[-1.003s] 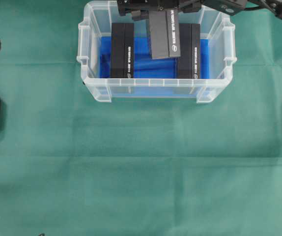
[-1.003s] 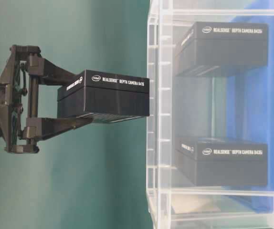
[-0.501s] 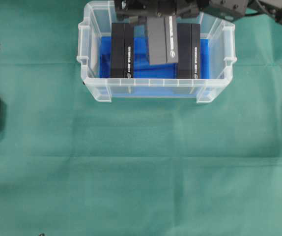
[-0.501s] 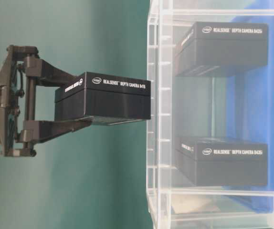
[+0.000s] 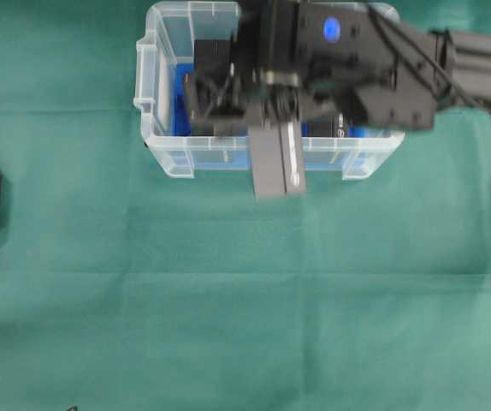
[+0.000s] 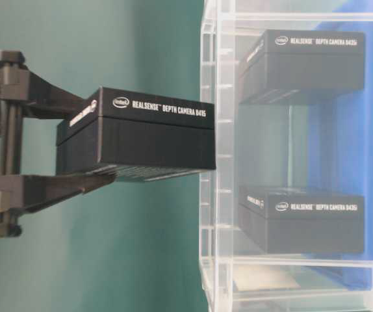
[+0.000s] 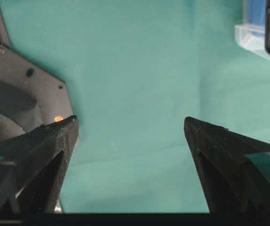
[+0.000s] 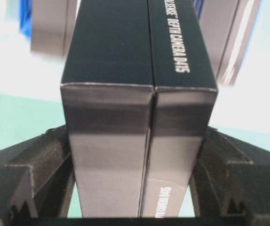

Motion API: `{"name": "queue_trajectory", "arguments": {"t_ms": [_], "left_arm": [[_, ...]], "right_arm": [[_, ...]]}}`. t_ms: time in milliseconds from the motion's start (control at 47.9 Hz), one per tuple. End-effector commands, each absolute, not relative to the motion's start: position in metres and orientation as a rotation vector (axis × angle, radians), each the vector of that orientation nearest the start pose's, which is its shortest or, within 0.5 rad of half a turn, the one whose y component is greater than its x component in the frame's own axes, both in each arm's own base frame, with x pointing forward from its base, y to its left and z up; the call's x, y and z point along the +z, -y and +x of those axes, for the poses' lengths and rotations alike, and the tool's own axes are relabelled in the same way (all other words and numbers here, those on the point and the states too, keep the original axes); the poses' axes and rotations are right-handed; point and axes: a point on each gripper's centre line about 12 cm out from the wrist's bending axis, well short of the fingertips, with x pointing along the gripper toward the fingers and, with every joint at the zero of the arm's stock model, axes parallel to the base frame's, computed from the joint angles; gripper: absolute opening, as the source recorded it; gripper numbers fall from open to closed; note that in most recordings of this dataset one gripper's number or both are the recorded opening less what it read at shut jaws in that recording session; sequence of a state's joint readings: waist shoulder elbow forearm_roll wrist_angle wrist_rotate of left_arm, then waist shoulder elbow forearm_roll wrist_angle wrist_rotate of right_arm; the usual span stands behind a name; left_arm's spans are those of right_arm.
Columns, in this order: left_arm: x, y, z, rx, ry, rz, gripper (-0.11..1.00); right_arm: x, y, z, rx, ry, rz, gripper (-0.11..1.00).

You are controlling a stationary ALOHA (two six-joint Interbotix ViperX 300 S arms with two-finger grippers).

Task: Take out the box from the case.
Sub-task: 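Lift the middle black box up out of the bin with the right gripper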

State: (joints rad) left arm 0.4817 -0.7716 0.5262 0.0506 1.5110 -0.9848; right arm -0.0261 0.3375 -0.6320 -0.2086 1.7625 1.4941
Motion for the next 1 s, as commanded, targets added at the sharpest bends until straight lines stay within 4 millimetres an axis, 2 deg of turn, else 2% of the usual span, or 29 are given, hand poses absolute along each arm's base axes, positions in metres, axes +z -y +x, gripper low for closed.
{"name": "queue_trajectory", "arguments": {"t_ms": [0,272,522,689,982], "left_arm": [[0.349,-0.079,0.137,1.052,-0.927,-1.101,0.94],[0.349,-0.080,0.139,1.052,-0.931,-1.096,0.94],[0.350,-0.078,0.136,1.046,-0.924,-1.099,0.94],[0.350,-0.077,0.136,1.046,-0.924,-1.099,0.94],[0.350,-0.077,0.136,1.047,-0.921,-1.101,0.94]], "right_arm": [[0.395,0.020,0.440,-1.180,-0.929,1.133,0.67],[0.389,-0.046,0.437,-1.191,-0.946,1.147,0.67],[0.386,-0.082,0.431,-1.202,-0.948,1.166,0.67],[0.385,-0.093,0.430,-1.200,-0.948,1.170,0.67],[0.377,-0.090,0.432,-1.223,-0.959,1.155,0.67]]}}
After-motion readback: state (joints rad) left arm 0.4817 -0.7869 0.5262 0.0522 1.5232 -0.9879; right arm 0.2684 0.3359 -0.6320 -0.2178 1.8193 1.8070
